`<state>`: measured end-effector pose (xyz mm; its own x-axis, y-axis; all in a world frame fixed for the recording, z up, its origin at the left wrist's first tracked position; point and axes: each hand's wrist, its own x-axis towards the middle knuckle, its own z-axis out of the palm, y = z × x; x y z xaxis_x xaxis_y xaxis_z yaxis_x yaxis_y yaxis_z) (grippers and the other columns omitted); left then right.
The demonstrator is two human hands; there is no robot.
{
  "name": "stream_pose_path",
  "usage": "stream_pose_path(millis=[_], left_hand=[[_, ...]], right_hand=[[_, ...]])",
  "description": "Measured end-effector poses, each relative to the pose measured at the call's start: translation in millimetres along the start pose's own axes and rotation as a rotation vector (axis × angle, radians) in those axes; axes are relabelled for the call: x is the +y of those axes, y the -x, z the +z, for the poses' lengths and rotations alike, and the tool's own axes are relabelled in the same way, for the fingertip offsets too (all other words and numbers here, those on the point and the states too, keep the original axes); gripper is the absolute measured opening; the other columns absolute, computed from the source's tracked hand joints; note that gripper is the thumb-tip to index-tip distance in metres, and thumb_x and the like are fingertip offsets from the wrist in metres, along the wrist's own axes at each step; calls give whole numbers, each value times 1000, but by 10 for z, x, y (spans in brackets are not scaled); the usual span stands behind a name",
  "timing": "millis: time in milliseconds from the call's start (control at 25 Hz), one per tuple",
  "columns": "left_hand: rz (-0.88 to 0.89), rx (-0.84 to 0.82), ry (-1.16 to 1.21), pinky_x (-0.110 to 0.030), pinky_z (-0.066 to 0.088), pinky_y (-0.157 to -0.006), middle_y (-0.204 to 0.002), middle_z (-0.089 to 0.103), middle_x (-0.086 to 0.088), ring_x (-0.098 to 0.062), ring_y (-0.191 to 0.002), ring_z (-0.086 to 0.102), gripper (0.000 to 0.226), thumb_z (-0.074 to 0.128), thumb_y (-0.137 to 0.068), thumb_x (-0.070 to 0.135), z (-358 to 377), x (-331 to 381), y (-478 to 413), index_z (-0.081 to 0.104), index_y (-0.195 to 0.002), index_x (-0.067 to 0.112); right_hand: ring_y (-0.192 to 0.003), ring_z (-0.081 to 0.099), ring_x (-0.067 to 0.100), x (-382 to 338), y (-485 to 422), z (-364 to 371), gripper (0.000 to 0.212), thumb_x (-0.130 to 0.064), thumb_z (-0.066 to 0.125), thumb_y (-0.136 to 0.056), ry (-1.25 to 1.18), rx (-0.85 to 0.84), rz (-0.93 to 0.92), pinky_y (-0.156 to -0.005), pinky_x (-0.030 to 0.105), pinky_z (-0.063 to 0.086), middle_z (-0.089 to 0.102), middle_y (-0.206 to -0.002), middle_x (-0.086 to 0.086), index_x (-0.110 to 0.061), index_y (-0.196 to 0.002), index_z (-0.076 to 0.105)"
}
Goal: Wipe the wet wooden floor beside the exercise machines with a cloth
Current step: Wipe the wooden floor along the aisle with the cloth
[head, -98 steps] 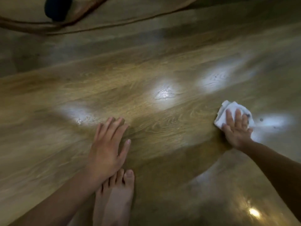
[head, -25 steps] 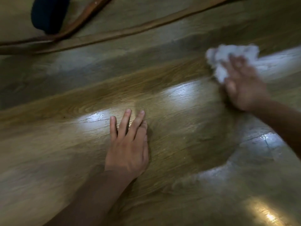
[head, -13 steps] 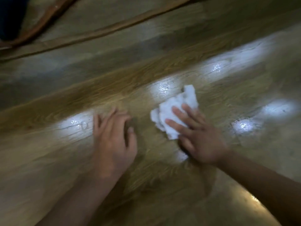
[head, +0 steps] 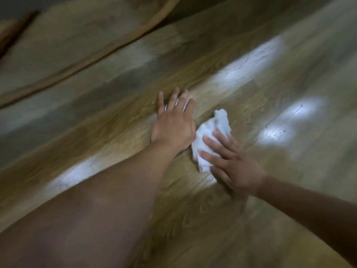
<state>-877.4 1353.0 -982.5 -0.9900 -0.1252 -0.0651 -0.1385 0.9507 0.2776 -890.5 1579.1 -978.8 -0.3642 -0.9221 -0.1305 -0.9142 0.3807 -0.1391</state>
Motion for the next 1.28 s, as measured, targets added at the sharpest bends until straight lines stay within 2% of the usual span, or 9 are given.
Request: stream_pose_path(millis=[120,320,440,560,680,840,920,1160,1280], left_hand=[[-9,-67,-17,-58,-4,-119,-165,13,-4,-26,-152,1,56,30,-96,32,-39,9,-38,29,-150,19],[-19,-118,-39,-57,-8,-119,-166,6,-2,-24,-152,-5,57,22,-94,34,-60,6,-38,26,-149,21],[-10,-97,-54,-58,-5,-120,-164,16,-3,-25,-152,3,61,18,-89,35,-35,24,-66,34,-146,20],[-16,-90,-44,-58,-3,-120,-163,20,-3,-25,-152,7,64,18,-87,35,-34,21,-59,39,-145,19],[-29,-89,-62,-56,-6,-120,-164,15,-2,-23,-152,3,65,13,-90,35,-26,5,-57,34,-149,19],[-14,-59,-33,-58,-2,-120,-163,20,-3,-24,-152,6,62,17,-91,34,-8,29,-33,38,-147,17],[-7,-41,-11,-59,0,-120,-162,24,-4,-25,-152,10,60,22,-91,32,10,26,-31,41,-145,16],[-6,2,1,-60,1,-120,-160,29,-6,-27,-151,14,55,30,-90,28,24,0,-47,46,-141,14],[4,19,-4,-59,0,-120,-159,30,-7,-27,-151,14,53,30,-91,27,48,-2,-27,46,-140,14]], right_hand=[[-150,19,31,946,-328,-248,54,-45,21,-106,127,-20,-20,-124,42,11,33,-159,13,-19,-151,37],[-154,-1,35,1520,-1428,-488,53,-42,18,-107,-210,128,874,-123,52,0,4,-169,4,-30,-159,14],[-151,15,41,718,-1104,-211,55,-40,23,-103,-108,211,708,-120,62,16,24,-164,11,-23,-155,32],[-149,25,38,-150,-162,33,48,-35,40,-101,-83,69,180,-118,58,27,35,-159,9,-24,-148,44],[-147,33,37,720,113,-102,47,-44,35,-104,-8,40,24,-114,54,34,40,-157,10,-27,-145,49],[-154,8,35,2105,-539,-542,64,-60,14,-101,-126,104,931,-124,53,12,9,-168,8,-30,-157,26],[-154,2,34,1929,-772,-543,57,-53,17,-105,-201,108,1059,-124,53,5,5,-168,4,-32,-158,20],[-151,22,35,-448,487,128,47,-42,38,-103,-116,35,217,-122,52,19,33,-161,6,-33,-148,46],[-148,31,33,105,1083,81,46,-44,37,-103,-105,4,-22,-113,54,36,38,-158,8,-33,-147,46]])
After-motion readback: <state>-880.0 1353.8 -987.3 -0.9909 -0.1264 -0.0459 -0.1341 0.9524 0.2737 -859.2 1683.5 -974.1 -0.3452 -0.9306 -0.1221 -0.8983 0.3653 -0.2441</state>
